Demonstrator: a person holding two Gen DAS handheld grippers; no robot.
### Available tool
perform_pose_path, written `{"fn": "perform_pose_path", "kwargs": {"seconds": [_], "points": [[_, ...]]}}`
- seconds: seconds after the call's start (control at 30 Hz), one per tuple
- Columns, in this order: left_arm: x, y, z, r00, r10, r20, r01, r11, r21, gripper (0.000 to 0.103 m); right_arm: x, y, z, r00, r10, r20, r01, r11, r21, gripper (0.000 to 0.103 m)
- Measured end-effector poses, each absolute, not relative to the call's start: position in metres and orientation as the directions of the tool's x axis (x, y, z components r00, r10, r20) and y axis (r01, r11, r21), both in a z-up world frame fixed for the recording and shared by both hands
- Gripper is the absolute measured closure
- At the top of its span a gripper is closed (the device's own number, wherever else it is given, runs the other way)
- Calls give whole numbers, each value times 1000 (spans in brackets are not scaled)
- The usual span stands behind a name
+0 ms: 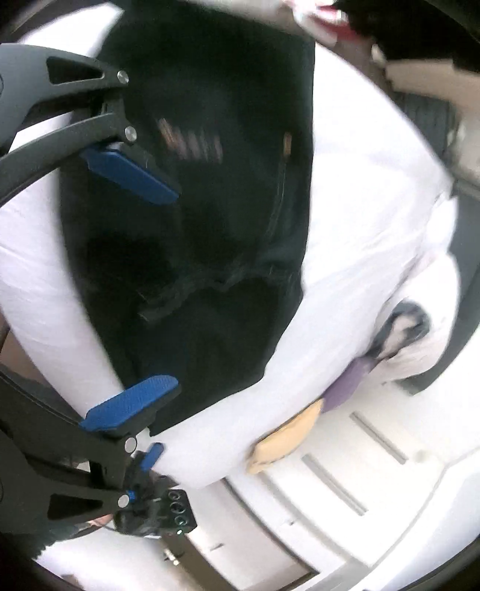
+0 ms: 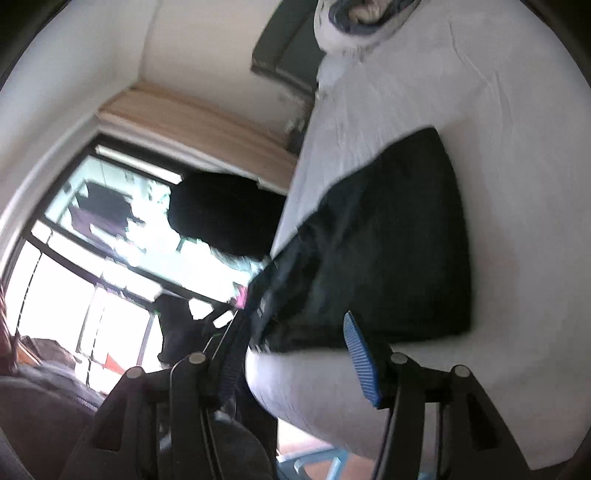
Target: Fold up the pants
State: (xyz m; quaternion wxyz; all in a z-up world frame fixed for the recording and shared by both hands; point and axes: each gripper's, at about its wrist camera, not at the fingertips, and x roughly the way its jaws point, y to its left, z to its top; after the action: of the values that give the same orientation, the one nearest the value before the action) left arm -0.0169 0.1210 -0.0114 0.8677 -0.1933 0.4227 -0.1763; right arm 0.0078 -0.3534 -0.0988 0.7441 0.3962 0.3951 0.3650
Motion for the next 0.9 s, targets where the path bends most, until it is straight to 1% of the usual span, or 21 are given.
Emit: {"fn": "perform_pose_path", "kwargs": {"seconds": [0.07, 0.17, 0.2, 0.27, 0.33, 0.47, 0.53, 0.63, 0.73, 0.8, 0.83, 0.87, 0.9], "points": [[-44, 155, 1, 643, -416, -643, 88, 874, -477, 7, 20, -349, -97, 447, 847, -286, -215, 413, 885, 46], [-75, 204, 6, 724, -311, -616, -82, 847, -525, 7, 36, -335, -97, 478, 832, -282, -183, 408, 894, 46], [-77, 222, 6, 731, -284, -620, -135, 831, -539, 7, 41, -331, -98, 491, 826, -278, -167, 402, 900, 46], [-81, 249, -8, 711, -249, -658, -250, 784, -568, 7, 52, -322, -98, 517, 815, -260, -143, 382, 913, 46], [-80, 264, -25, 690, -274, -669, -320, 714, -623, 7, 59, -309, -98, 531, 813, -238, -131, 357, 925, 46], [-74, 277, -54, 647, -322, -691, -377, 653, -657, 7, 61, -290, -91, 520, 826, -219, -156, 344, 926, 46], [-68, 279, -70, 634, -353, -688, -403, 609, -683, 7, 62, -282, -88, 509, 831, -223, -165, 348, 923, 46], [-62, 284, -86, 664, -349, -661, -418, 560, -716, 7, 59, -279, -87, 505, 834, -222, -171, 348, 922, 46], [-53, 289, -100, 695, -387, -606, -402, 490, -773, 11, 62, -280, -88, 514, 827, -227, -161, 353, 922, 46], [-47, 290, -104, 697, -417, -583, -394, 456, -798, 30, 64, -283, -90, 521, 818, -243, -145, 365, 919, 46], [-44, 288, -108, 690, -426, -585, -395, 456, -798, 35, 65, -284, -90, 520, 816, -253, -141, 374, 916, 46], [-40, 286, -110, 686, -437, -582, -392, 452, -801, 47, 68, -284, -89, 515, 813, -272, -141, 393, 909, 46], [-38, 286, -113, 679, -451, -579, -389, 448, -805, 65, 70, -284, -89, 509, 811, -288, -143, 409, 901, 46]]}}
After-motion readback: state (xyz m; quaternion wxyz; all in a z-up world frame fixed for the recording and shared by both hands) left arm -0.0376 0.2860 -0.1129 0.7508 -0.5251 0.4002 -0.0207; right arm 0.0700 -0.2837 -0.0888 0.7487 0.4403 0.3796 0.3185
